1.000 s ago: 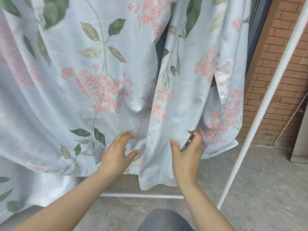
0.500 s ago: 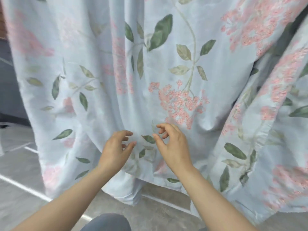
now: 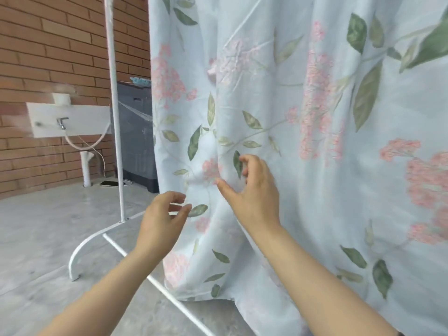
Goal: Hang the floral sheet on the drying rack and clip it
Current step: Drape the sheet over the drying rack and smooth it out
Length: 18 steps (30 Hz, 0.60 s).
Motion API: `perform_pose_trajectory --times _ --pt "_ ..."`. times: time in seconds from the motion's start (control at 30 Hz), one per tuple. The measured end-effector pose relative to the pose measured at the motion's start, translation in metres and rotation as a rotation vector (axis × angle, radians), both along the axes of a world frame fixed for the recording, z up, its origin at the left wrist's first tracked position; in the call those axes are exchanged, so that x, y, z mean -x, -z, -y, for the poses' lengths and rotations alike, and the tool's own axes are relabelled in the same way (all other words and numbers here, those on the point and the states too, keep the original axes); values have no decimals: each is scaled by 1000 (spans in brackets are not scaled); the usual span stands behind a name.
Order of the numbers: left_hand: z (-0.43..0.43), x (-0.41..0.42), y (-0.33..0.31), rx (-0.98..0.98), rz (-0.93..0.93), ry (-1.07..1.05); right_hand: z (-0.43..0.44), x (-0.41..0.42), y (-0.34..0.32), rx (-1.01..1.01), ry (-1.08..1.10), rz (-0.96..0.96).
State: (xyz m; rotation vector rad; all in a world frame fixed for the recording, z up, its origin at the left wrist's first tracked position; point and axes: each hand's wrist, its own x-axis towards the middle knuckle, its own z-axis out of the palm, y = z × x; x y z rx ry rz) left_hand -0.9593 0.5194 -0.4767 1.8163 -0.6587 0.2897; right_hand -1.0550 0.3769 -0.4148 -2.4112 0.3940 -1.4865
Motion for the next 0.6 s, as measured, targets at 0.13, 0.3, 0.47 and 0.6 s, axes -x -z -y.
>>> perform_pose_trajectory --times 0.13,0.3,0.47,0.6 --pt "12 -18 5 33 -101 41 12 -23 -10 149 226 98" --pt "47 -21 8 18 -110 154 72 -3 -12 117 134 111" --pt "87 -18 5 35 -76 189 114 26 -11 6 77 178" --pt "114 -13 -11 59 -56 222 125 40 -6 -89 -67 166"
